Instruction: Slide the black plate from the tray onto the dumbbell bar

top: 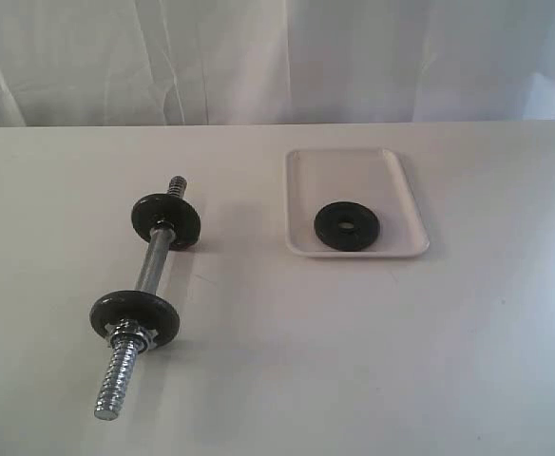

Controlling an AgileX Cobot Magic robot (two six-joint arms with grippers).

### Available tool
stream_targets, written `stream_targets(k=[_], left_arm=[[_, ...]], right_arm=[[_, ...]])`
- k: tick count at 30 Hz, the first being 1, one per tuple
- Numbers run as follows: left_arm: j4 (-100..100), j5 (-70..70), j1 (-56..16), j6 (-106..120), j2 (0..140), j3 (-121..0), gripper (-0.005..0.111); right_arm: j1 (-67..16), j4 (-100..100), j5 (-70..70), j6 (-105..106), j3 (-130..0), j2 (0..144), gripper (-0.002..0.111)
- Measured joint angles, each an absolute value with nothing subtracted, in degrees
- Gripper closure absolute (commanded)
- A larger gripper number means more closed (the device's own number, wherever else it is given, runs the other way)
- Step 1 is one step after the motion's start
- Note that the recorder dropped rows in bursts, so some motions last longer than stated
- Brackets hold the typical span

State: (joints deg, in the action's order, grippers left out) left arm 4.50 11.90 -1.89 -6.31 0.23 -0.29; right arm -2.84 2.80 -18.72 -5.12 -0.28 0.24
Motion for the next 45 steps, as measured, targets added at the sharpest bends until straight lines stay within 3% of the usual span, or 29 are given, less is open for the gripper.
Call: stream_targets(k=[28, 36, 45], left_arm=[[4.50, 9.72, -1.89, -5.52, 0.23, -0.29, 0.107], [4.50, -13.43, -1.89, -5.42, 0.23, -0.29, 0.107], [4.50, -27.85, -1.89, -7.69, 0.23, -0.19, 0.107]], right_arm=[[-2.84, 2.80, -18.72, -5.12, -0.28, 0.24, 0.108], [-2.84, 2.80, -18.72, -5.12, -0.28, 0.24, 0.108], [-2.84, 2.80, -18.72, -5.12, -0.28, 0.24, 0.108]])
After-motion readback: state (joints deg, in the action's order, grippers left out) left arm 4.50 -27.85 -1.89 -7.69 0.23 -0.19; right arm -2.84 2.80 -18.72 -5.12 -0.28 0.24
